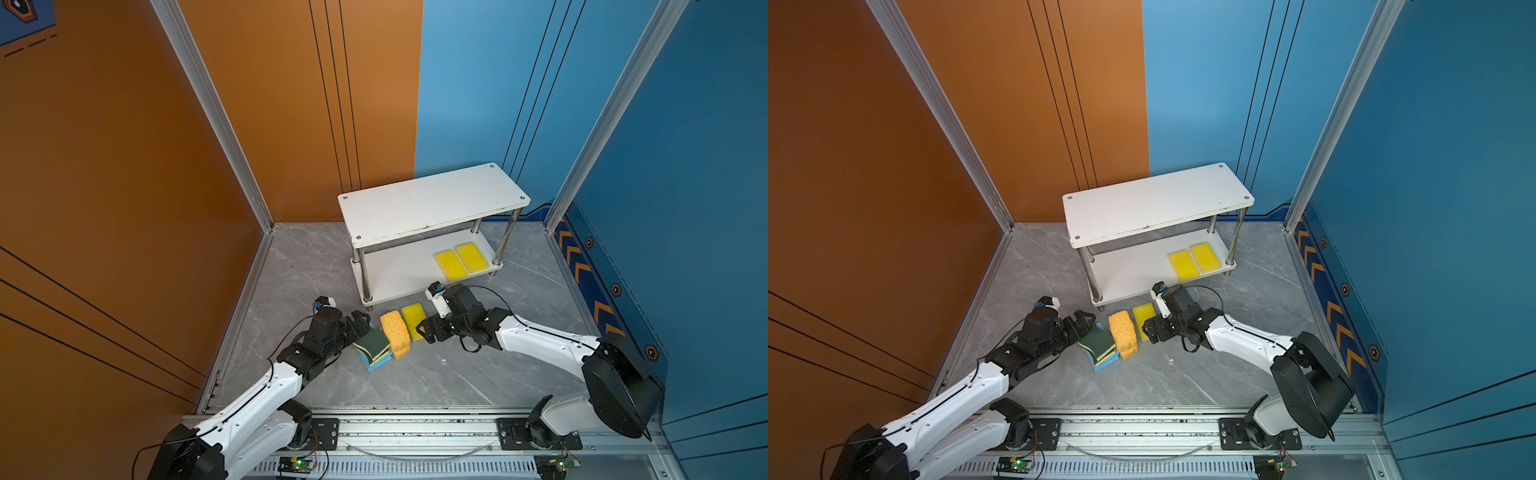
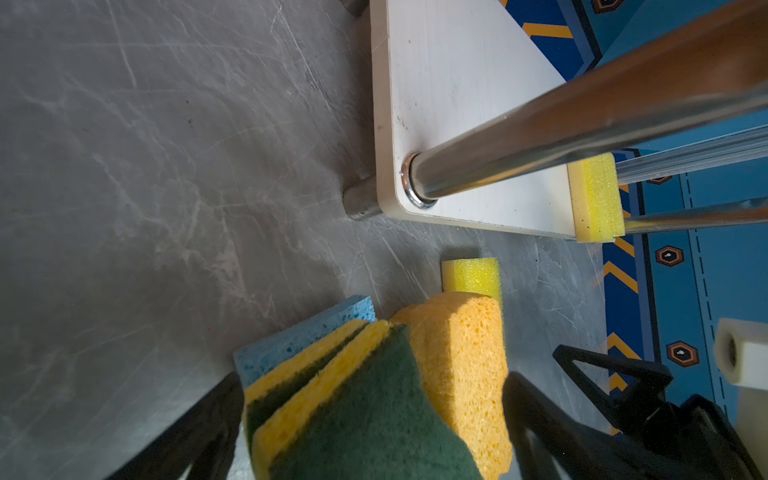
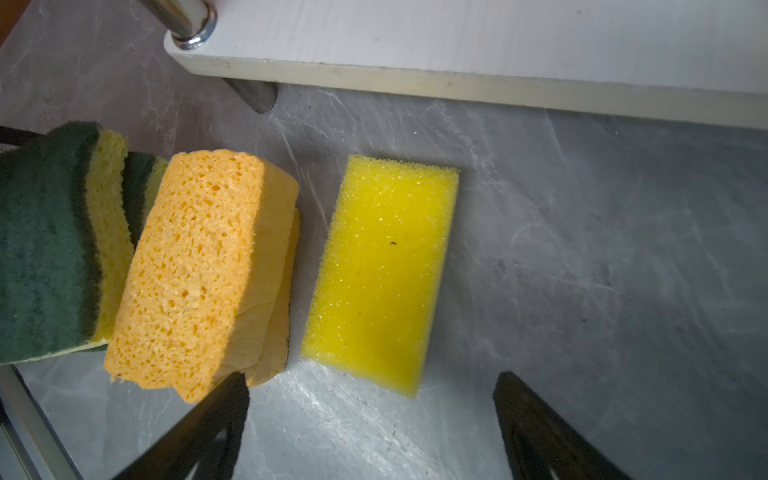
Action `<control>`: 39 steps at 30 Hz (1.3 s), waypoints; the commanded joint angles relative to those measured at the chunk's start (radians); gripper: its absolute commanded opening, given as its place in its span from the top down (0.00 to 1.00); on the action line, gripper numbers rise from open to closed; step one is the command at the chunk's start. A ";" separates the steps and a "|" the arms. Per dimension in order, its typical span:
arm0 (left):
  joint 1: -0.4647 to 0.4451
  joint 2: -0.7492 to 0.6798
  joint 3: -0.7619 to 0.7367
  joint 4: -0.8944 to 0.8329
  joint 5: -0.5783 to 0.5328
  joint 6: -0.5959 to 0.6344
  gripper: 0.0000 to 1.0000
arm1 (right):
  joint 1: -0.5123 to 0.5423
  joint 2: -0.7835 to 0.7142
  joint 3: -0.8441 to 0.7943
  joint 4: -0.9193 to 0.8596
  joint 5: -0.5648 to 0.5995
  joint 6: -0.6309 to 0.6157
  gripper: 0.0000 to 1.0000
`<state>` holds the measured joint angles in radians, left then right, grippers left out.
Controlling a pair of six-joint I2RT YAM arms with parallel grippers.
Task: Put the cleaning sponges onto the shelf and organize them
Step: 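Lower the right gripper onto the last yellow foam sponge and close it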
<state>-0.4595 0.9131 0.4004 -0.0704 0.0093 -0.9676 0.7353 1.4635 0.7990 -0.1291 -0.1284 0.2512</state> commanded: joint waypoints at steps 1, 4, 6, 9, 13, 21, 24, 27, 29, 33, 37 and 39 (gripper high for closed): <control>-0.008 -0.005 0.019 0.003 0.011 -0.008 0.02 | 0.046 0.042 0.000 0.026 0.111 0.025 0.08; -0.010 -0.008 0.016 0.003 0.011 -0.008 0.02 | 0.071 0.077 0.012 0.025 0.165 0.036 0.08; -0.011 -0.010 0.011 0.006 0.009 -0.010 0.02 | 0.080 0.101 0.013 0.035 0.180 0.051 0.08; -0.013 -0.014 0.004 0.015 0.009 -0.017 0.02 | 0.095 0.129 0.016 0.052 0.190 0.062 0.08; -0.015 -0.012 0.000 0.022 0.008 -0.017 0.02 | 0.112 0.168 0.032 0.064 0.209 0.068 0.08; -0.015 0.002 -0.005 0.040 0.009 -0.022 0.02 | 0.122 0.241 0.061 0.077 0.244 0.082 0.09; -0.015 0.009 -0.005 0.046 0.008 -0.021 0.02 | 0.122 0.254 0.066 0.078 0.244 0.081 0.12; -0.015 0.017 -0.006 0.052 0.001 -0.022 0.02 | 0.120 0.268 0.078 0.068 0.244 0.072 0.14; -0.014 0.022 -0.003 0.055 -0.003 -0.022 0.02 | 0.117 0.274 0.081 0.066 0.245 0.068 0.17; -0.014 0.050 0.017 0.053 -0.002 -0.011 0.02 | 0.103 0.278 0.078 0.074 0.241 0.063 0.24; -0.015 0.083 0.025 0.061 0.005 -0.012 0.02 | 0.084 0.253 0.061 0.089 0.243 0.056 0.28; -0.017 0.096 0.030 0.062 0.008 -0.016 0.02 | 0.065 0.236 0.061 0.087 0.214 0.054 0.29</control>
<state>-0.4660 0.9958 0.4004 -0.0132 0.0090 -0.9882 0.8219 1.7245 0.8650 -0.0483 0.0986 0.3122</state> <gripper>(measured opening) 0.976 0.714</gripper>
